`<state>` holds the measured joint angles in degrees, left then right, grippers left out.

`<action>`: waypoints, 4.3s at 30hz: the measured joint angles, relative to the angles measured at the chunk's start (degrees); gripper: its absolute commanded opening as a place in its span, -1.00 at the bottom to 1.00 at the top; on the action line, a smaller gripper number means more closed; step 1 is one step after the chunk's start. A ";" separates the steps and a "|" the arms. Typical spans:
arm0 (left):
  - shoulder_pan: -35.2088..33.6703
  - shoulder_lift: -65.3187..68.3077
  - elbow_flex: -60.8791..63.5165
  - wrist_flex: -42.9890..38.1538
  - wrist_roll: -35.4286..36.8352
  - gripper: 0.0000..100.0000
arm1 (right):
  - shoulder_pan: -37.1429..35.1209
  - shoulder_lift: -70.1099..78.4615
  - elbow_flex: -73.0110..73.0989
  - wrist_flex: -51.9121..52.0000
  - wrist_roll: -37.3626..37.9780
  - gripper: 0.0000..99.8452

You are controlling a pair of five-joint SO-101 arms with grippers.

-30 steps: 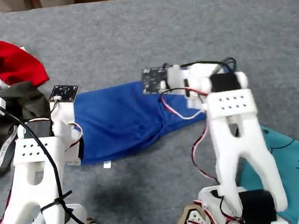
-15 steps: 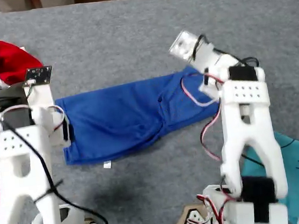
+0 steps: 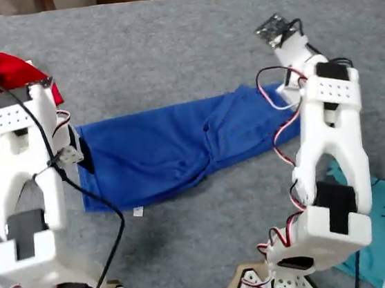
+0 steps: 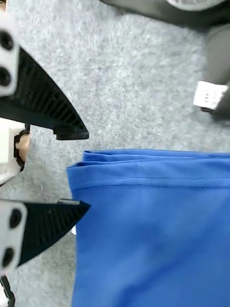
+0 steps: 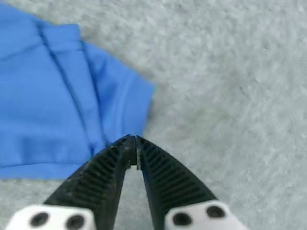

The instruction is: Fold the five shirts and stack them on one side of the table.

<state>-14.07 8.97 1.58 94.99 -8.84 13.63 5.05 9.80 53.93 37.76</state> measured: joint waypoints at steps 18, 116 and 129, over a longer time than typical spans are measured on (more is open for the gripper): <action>0.00 17.67 -1.49 -10.37 3.78 -0.74 | 0.44 0.09 -0.18 0.00 0.26 -0.99; 5.54 21.27 -19.78 3.69 2.37 -0.73 | 19.60 -10.55 -14.68 0.53 2.29 -0.99; -6.86 21.27 -21.36 -0.18 5.10 -0.57 | 19.43 -10.55 -14.68 0.62 2.29 -0.99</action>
<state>-20.92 30.24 -19.78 94.81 -3.74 33.05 -5.49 -4.88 54.55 40.04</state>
